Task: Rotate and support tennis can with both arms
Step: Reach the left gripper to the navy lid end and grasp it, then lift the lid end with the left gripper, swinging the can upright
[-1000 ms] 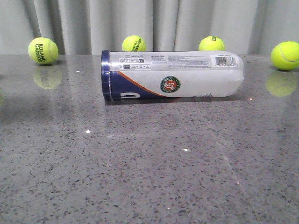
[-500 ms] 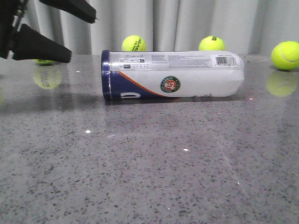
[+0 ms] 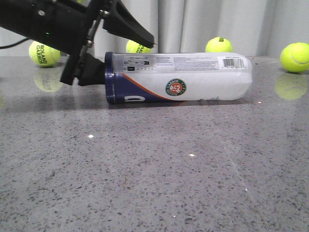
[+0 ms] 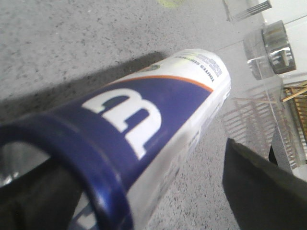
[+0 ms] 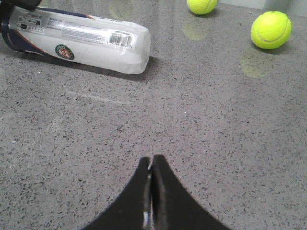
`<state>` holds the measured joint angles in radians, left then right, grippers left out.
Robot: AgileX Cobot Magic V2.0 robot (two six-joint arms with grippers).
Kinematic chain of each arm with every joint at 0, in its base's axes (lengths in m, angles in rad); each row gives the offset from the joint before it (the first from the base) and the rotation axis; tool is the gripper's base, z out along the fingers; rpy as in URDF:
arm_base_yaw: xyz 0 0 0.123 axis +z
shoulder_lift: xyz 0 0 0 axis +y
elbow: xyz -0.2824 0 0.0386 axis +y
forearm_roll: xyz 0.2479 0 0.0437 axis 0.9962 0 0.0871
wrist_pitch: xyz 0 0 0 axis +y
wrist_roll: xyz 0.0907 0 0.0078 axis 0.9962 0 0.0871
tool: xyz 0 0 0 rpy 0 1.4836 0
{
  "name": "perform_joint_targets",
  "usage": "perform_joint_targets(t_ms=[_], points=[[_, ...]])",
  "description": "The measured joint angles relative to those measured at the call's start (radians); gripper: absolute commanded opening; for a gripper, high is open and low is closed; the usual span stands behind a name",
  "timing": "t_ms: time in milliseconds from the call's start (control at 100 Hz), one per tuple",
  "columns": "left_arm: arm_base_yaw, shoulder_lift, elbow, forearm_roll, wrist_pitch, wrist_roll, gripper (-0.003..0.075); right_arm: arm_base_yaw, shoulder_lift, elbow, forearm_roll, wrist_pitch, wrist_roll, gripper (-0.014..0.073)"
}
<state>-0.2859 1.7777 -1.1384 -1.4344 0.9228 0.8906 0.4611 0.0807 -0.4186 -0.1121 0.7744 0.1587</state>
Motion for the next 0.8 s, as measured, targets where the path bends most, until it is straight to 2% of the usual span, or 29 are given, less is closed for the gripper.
perform_joint_targets(t_ms=[130,210,460,650,800], points=[[-0.011,0.017,-0.016,-0.034,0.008,0.020,0.0559,0.000,0.000,0.000,0.000,0.000,0.000,-0.0068],[-0.014,0.026,-0.016,-0.042,0.021,0.025,0.0511,0.000,0.000,0.000,0.000,0.000,0.000,-0.0068],[-0.016,0.051,-0.016,-0.049,0.048,0.025,0.0173,0.000,0.000,0.000,0.000,0.000,0.000,-0.0068],[-0.016,0.051,-0.021,-0.106,0.099,0.029,-0.0021,0.000,0.000,0.000,0.000,-0.002,0.000,-0.0068],[-0.017,0.051,-0.024,-0.138,0.130,0.061,-0.0020,0.000,0.000,0.000,0.000,-0.002,0.000,-0.0068]])
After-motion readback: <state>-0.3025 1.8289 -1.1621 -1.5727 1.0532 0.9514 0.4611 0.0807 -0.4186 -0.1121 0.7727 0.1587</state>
